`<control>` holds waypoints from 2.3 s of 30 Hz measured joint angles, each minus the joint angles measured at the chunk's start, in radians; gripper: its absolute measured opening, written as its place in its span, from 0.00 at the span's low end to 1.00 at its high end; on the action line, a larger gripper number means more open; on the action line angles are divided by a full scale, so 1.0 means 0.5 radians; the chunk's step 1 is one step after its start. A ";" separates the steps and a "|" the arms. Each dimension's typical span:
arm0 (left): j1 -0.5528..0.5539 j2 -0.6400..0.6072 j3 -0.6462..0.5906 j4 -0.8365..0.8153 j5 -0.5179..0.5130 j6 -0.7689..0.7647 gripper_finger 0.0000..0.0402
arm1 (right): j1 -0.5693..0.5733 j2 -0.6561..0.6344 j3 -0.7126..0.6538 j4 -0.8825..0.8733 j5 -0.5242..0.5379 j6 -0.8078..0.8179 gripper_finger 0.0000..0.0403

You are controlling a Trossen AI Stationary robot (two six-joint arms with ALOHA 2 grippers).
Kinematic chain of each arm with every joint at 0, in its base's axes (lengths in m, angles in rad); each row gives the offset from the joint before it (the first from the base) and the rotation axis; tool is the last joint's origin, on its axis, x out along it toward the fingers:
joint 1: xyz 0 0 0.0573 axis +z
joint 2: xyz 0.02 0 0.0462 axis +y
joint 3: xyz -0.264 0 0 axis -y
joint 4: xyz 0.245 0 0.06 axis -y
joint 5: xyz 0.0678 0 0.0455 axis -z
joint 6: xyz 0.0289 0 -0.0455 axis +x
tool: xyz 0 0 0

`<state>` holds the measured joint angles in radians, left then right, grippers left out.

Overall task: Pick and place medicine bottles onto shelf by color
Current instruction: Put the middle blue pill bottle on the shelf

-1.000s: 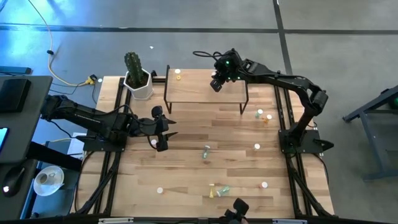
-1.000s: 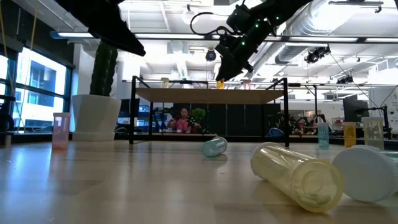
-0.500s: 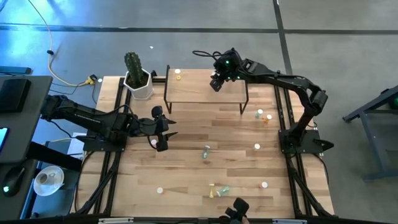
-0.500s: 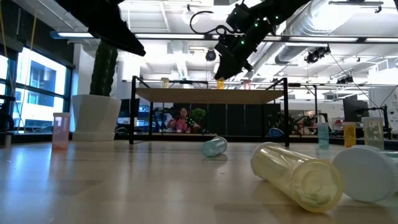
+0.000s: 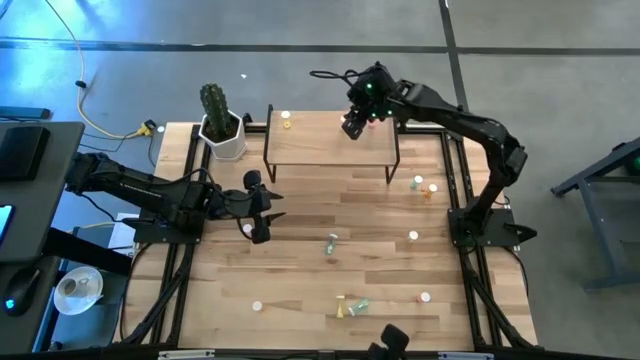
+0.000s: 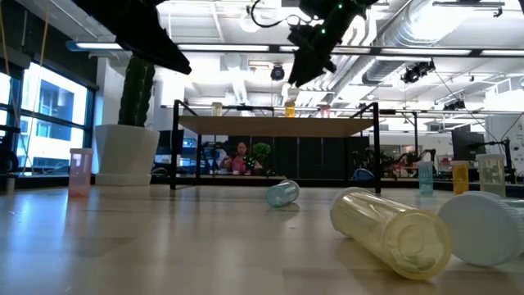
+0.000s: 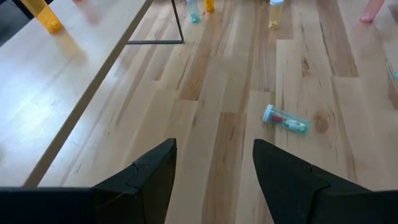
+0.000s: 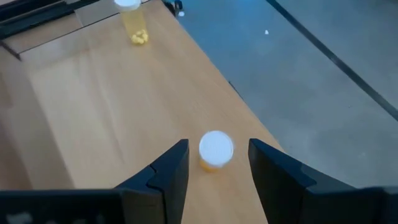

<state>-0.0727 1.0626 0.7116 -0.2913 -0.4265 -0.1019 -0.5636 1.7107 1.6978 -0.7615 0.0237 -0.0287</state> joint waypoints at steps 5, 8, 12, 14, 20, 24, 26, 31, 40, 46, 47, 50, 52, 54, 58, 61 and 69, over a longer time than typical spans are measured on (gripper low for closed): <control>0.000 0.000 0.000 0.006 0.058 -0.066 0.50 | 0.110 -0.002 0.088 -0.189 -0.002 0.004 0.39; 0.000 0.000 0.000 0.008 0.085 -0.149 0.50 | 0.197 -0.022 0.090 -0.256 0.003 0.004 0.39; -0.001 0.028 0.000 0.047 0.085 -0.410 0.50 | 0.322 -0.103 0.046 -0.272 0.215 0.004 0.39; 0.000 0.061 0.000 0.131 0.113 -0.523 0.50 | 0.369 -0.134 0.046 -0.311 0.361 0.007 0.39; 0.000 0.248 0.015 0.448 0.172 -0.576 0.50 | 0.432 -0.226 0.046 -0.330 0.535 0.060 0.39; 0.000 0.439 0.158 0.476 0.173 -0.576 0.50 | 0.451 -0.279 0.045 -0.361 0.525 0.144 0.39; -0.002 0.541 0.242 0.472 0.175 -0.576 0.50 | 0.449 -0.295 0.044 -0.376 0.521 0.162 0.39; -0.013 0.829 0.449 0.408 0.227 -0.626 0.50 | 0.448 -0.297 0.043 -0.416 0.522 0.162 0.39; -0.094 1.253 0.666 0.328 0.221 -0.854 0.50 | 0.448 -0.296 0.043 -0.452 0.522 0.164 0.39; -0.110 1.496 0.754 0.321 0.204 -0.893 0.50 | 0.448 -0.296 0.043 -0.447 0.522 0.204 0.39; -0.110 1.532 0.768 0.321 0.203 -0.899 0.50 | 0.448 -0.296 0.043 -0.447 0.522 0.207 0.39; -0.108 1.624 0.796 0.325 0.203 -0.931 0.50 | 0.448 -0.295 0.043 -0.450 0.522 0.207 0.39; -0.108 1.674 0.811 0.347 0.203 -0.944 0.50 | 0.448 -0.295 0.043 -0.455 0.522 0.214 0.39; -0.109 1.692 0.809 0.338 0.203 -0.951 0.50 | 0.448 -0.294 0.043 -0.458 0.522 0.216 0.39; -0.109 1.741 0.809 0.381 0.203 -0.995 0.50 | 0.448 -0.294 0.043 -0.457 0.522 0.216 0.39; -0.108 1.771 0.809 0.402 0.203 -1.002 0.50 | 0.448 -0.294 0.043 -0.455 0.522 0.216 0.39; -0.071 1.904 0.810 0.480 0.221 -1.002 0.50 | 0.448 -0.294 0.043 -0.451 0.522 0.216 0.39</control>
<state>-0.1082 2.0147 1.1166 -0.0512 -0.3163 -0.6028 -0.3393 1.5635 1.7191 -0.9872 0.2848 0.0792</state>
